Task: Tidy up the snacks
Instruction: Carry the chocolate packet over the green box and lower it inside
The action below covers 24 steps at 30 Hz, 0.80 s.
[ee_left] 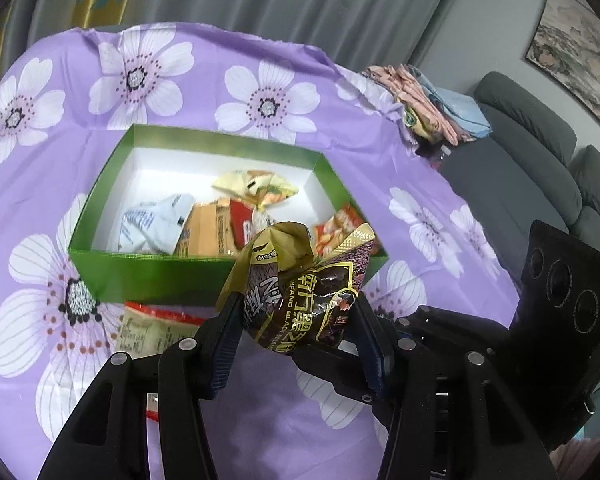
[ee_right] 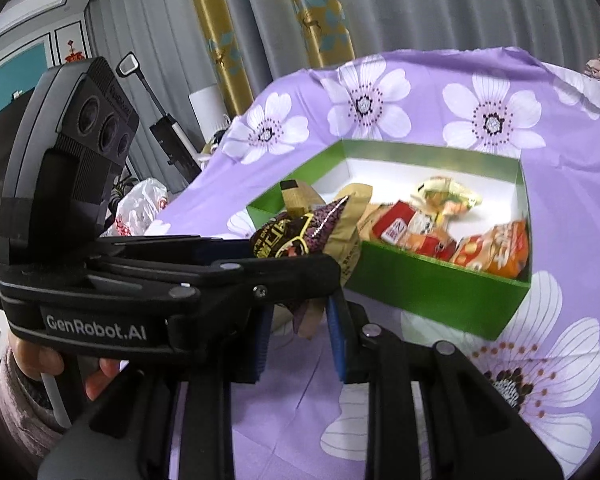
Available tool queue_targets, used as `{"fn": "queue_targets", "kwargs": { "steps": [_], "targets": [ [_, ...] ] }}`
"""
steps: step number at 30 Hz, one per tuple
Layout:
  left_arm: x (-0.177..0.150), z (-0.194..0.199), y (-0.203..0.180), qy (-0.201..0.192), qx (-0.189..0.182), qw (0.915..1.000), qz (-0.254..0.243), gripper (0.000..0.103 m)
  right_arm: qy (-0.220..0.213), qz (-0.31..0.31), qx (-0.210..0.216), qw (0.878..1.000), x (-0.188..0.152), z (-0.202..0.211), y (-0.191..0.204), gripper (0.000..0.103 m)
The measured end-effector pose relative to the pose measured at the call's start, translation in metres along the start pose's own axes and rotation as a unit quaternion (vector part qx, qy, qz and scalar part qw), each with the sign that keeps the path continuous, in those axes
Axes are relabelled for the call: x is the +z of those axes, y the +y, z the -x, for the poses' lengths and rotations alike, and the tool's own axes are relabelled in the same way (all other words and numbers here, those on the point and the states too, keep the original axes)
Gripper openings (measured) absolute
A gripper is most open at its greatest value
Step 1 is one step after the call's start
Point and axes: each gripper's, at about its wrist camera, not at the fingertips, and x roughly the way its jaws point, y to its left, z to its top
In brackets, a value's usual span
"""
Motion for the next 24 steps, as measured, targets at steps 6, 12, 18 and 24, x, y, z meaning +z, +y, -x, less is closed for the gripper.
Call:
{"fn": "queue_targets", "kwargs": {
  "steps": [6, 12, 18, 24],
  "targets": [
    [0.024, -0.002, -0.007, -0.002, 0.011, 0.9998, -0.018, 0.053, -0.021, -0.004, 0.003, 1.0, 0.018, 0.0, -0.009, 0.026],
    [0.047, -0.013, -0.003, -0.008, 0.01, 0.9998, -0.013, 0.053, -0.03, -0.012, 0.007, 0.999, 0.036, -0.01, -0.024, 0.026],
    [0.066, -0.039, 0.008, 0.006, 0.003, 1.0, 0.001, 0.053, -0.022, -0.028, 0.001, 0.999, 0.048, -0.026, -0.044, 0.026],
    [0.072, -0.062, 0.02, 0.019, 0.0, 0.9996, 0.022, 0.053, -0.004, -0.045, -0.002, 0.999, 0.052, -0.044, -0.06, 0.026]
  ]
}}
